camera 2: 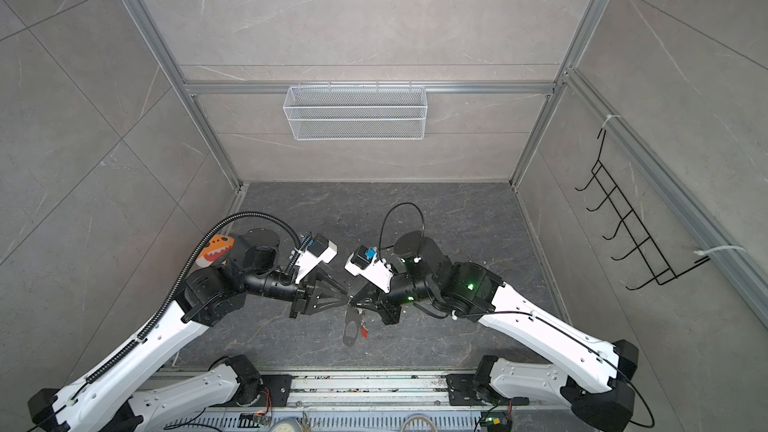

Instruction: Remove the keys from the keyring

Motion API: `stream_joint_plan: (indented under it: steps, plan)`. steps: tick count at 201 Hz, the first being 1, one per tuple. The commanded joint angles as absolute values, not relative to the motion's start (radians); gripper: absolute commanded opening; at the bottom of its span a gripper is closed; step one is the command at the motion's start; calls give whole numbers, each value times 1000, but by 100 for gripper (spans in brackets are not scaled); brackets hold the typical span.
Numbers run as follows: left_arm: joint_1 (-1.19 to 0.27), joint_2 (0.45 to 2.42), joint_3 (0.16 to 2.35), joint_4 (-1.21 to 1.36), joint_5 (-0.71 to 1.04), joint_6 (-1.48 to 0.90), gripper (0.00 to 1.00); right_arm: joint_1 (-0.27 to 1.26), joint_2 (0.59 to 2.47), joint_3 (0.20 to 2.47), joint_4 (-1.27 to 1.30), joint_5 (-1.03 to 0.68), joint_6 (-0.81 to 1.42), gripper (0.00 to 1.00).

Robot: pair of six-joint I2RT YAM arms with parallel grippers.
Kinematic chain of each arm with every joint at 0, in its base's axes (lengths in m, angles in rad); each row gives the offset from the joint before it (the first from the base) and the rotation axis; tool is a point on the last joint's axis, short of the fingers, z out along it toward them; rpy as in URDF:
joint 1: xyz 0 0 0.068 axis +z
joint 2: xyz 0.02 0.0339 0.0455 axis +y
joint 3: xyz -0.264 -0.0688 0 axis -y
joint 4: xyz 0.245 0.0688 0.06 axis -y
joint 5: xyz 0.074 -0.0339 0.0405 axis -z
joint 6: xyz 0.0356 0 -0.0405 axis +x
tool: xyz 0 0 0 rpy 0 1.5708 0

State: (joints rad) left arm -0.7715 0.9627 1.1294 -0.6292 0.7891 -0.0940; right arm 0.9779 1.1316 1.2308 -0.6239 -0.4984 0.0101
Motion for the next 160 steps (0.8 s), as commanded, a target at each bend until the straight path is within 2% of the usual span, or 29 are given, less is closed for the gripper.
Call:
stream_joint_plan:
  steps: [1, 30, 75, 110, 139, 160]
  plan:
    - [-791, 971, 1167, -640, 788, -62, 25, 981, 1137, 1273, -590, -513, 11, 0]
    - [-808, 979, 1172, -648, 763, -54, 21, 980, 1139, 1275, -577, -507, 18, 0]
    - [-814, 963, 1172, -641, 715, -47, 0, 980, 1146, 1277, -566, -517, 25, 0]
    - [-814, 897, 1109, -508, 687, -85, 0, 980, 1146, 1267, -534, -523, 41, 0]
    - [-813, 830, 1061, -416, 684, -92, 0, 981, 1087, 1217, -464, -455, 70, 29]
    - [-814, 792, 1030, -344, 695, -109, 0, 981, 1018, 1161, -395, -389, 85, 40]
